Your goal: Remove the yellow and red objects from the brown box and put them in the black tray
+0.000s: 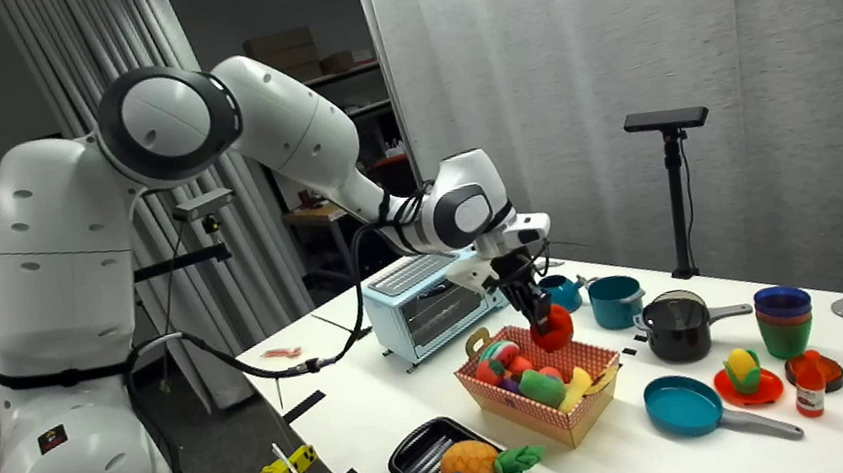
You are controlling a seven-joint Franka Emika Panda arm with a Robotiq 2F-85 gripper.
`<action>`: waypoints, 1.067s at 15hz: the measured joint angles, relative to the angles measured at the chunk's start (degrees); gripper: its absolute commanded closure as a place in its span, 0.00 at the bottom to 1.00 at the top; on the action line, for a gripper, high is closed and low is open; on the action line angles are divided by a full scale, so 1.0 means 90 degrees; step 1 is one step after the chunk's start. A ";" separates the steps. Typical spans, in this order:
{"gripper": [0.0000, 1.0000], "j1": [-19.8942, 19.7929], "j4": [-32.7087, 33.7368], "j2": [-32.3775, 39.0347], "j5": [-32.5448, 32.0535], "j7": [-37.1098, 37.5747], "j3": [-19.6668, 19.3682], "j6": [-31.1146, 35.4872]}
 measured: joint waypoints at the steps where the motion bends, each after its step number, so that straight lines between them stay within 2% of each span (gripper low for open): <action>1: 0.96 -0.0058 -0.0201 -0.0254 0.0000 -0.0066 -0.0006 0.0011; 6: 0.96 -0.0351 -0.1150 -0.1275 0.0046 -0.0510 0.0084 -0.0153; 10: 0.96 -0.0460 -0.1915 -0.1906 0.0046 -0.0849 0.0134 -0.0569; 16: 0.96 -0.0500 -0.2820 -0.2291 0.0039 -0.1161 0.0352 -0.0927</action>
